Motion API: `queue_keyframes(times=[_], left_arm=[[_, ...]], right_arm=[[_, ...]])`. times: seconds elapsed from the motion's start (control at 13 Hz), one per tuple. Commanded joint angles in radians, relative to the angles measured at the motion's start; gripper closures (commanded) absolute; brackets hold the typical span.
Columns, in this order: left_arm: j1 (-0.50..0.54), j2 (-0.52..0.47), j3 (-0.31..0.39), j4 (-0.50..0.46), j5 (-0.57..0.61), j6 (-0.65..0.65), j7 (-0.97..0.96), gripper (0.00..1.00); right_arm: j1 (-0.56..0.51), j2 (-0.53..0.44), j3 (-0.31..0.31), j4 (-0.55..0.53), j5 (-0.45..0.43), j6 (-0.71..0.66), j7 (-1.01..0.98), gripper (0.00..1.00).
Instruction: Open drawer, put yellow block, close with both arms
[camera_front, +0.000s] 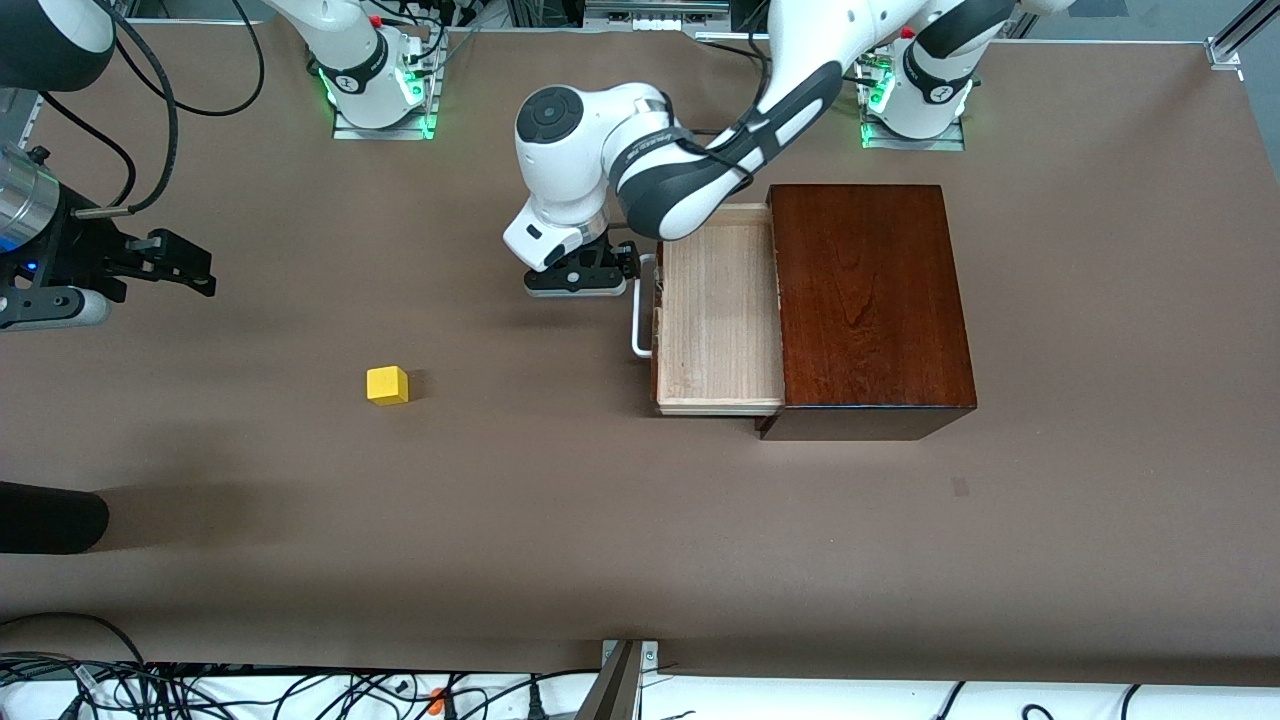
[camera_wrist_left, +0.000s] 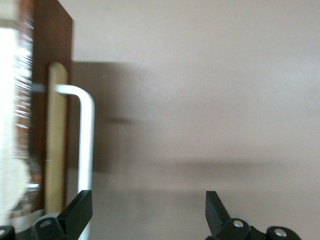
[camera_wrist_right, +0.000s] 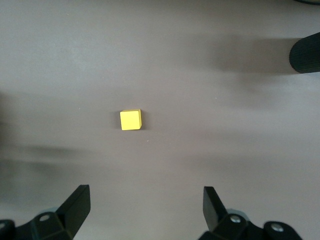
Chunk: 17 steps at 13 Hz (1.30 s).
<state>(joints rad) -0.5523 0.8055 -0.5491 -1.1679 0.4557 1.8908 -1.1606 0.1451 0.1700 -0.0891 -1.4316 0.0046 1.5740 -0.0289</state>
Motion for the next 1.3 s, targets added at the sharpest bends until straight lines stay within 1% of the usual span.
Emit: queue_keyframes(times=[0.0, 0.08, 0.23, 0.38, 0.54, 0.69, 0.84, 1.0, 1.07, 1.15, 1.23], left_arm=[[0.122, -0.135, -0.047, -0.034, -0.098, -0.108, 0.086, 0.00], [0.187, -0.196, -0.066, -0.074, -0.136, -0.126, 0.122, 0.00], [0.338, -0.317, -0.115, -0.168, -0.193, -0.160, 0.205, 0.00], [0.518, -0.391, -0.179, -0.200, -0.238, -0.224, 0.341, 0.00], [0.685, -0.423, -0.245, -0.197, -0.258, -0.280, 0.471, 0.00], [0.808, -0.453, -0.299, -0.199, -0.258, -0.312, 0.509, 0.00], [0.888, -0.473, -0.319, -0.199, -0.259, -0.344, 0.605, 0.00], [0.946, -0.491, -0.321, -0.196, -0.267, -0.360, 0.656, 0.00], [0.974, -0.497, -0.319, -0.196, -0.278, -0.360, 0.682, 0.00], [0.979, -0.502, -0.302, -0.196, -0.282, -0.369, 0.735, 0.00], [0.973, -0.506, -0.249, -0.184, -0.313, -0.387, 0.803, 0.00]], right_arm=[[-0.009, 0.005, 0.008, 0.000, -0.003, 0.005, -0.002, 0.00], [-0.009, 0.014, 0.008, 0.000, -0.005, -0.002, -0.005, 0.00], [-0.007, 0.078, 0.008, -0.001, -0.006, -0.008, -0.023, 0.00], [-0.001, 0.104, 0.009, -0.048, 0.001, 0.035, -0.020, 0.00], [0.001, 0.109, 0.012, -0.165, 0.006, 0.172, -0.019, 0.00], [0.004, 0.112, 0.020, -0.274, 0.020, 0.312, -0.014, 0.00], [0.024, 0.132, 0.022, -0.363, 0.029, 0.458, -0.008, 0.00], [0.048, 0.169, 0.023, -0.426, 0.032, 0.584, 0.000, 0.00], [0.051, 0.181, 0.035, -0.463, 0.043, 0.648, 0.015, 0.00], [0.051, 0.192, 0.052, -0.505, 0.047, 0.723, 0.027, 0.00], [0.051, 0.207, 0.063, -0.548, 0.048, 0.809, 0.032, 0.00]])
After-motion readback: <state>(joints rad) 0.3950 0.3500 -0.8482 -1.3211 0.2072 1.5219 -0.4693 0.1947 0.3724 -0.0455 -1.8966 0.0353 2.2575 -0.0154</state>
